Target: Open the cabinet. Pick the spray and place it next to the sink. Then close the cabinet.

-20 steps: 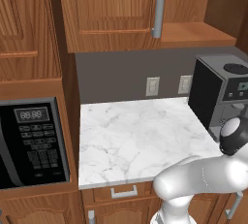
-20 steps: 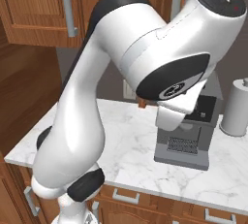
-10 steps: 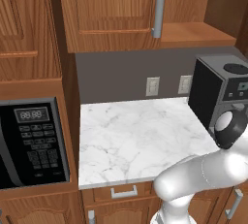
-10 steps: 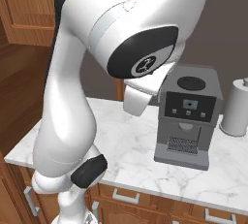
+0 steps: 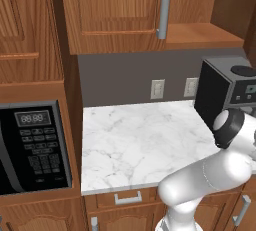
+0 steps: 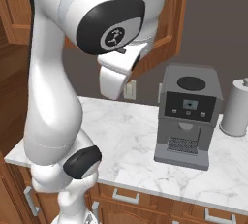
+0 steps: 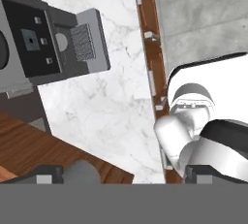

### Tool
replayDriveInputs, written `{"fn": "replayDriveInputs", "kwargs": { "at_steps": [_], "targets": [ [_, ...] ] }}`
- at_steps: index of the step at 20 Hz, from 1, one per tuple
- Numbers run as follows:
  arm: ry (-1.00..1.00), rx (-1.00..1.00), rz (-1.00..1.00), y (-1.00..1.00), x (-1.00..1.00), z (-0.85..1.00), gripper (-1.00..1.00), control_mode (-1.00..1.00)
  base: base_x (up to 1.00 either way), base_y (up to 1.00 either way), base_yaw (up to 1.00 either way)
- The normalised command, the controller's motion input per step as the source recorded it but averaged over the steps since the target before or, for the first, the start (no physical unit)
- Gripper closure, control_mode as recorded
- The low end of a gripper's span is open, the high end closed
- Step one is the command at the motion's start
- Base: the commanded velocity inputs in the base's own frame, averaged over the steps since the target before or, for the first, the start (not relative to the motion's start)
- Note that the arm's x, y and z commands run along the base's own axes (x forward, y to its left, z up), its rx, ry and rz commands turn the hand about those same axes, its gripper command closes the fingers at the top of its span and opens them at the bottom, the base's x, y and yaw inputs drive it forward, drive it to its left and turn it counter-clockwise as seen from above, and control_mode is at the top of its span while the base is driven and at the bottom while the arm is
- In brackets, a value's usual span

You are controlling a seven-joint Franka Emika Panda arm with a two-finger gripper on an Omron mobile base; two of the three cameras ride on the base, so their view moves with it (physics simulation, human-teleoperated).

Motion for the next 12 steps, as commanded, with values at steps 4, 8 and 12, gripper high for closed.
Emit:
{"fn": "replayDriveInputs", "kwargs": {
  "at_steps": [4,8,12],
  "targets": [
    [0.0,0.0,-0.17,0.76,0.02,-0.1,-1.0,-1.0,0.0,0.0,0.0],
    [0.0,0.0,-0.16,0.77,0.06,-0.49,-1.0,-1.0,0.0,0.0,0.0],
    [0.0,0.03,-0.16,0.76,0.12,-0.45,-1.0,-1.0,0.0,0.0,0.0]
  ]
}}
